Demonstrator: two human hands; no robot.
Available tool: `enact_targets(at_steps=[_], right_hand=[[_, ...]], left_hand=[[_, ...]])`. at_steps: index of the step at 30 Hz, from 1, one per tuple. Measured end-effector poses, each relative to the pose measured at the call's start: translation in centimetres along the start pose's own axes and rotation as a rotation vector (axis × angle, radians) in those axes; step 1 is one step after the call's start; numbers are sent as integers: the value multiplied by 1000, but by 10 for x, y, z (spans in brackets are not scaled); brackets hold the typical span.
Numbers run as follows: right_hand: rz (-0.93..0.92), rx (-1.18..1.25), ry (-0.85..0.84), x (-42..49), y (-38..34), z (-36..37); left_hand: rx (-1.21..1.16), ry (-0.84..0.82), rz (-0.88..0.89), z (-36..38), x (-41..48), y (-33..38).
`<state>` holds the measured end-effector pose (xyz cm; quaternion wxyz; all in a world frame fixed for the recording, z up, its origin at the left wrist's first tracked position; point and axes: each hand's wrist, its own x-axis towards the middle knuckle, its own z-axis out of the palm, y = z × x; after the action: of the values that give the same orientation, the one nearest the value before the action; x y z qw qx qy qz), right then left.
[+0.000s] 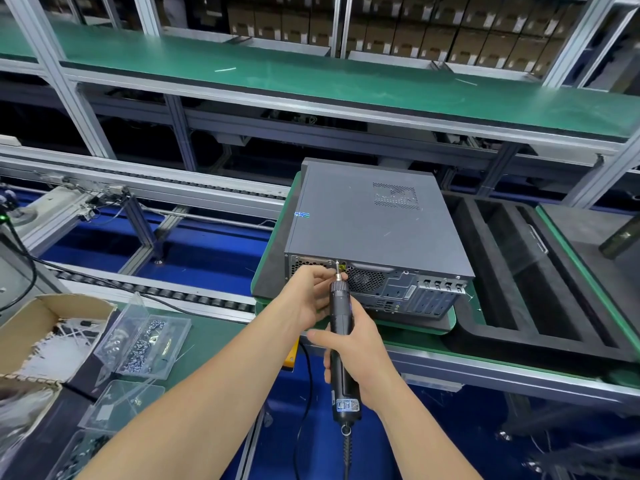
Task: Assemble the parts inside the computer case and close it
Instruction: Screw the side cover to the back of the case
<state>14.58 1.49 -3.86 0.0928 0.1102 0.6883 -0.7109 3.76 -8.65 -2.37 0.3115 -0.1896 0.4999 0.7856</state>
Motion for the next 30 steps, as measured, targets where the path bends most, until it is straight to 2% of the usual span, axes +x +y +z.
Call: enact_targets(at_steps=[4, 15, 30], right_hand=[[3, 2, 13, -1, 0, 4], [15, 50, -3, -1, -1, 5], [32, 22, 8, -6, 0, 3]], left_hand=[[31, -116, -2, -2, 0, -3], [-121, -45, -17, 8, 0, 1], [-233, -81, -10, 13, -1, -4]])
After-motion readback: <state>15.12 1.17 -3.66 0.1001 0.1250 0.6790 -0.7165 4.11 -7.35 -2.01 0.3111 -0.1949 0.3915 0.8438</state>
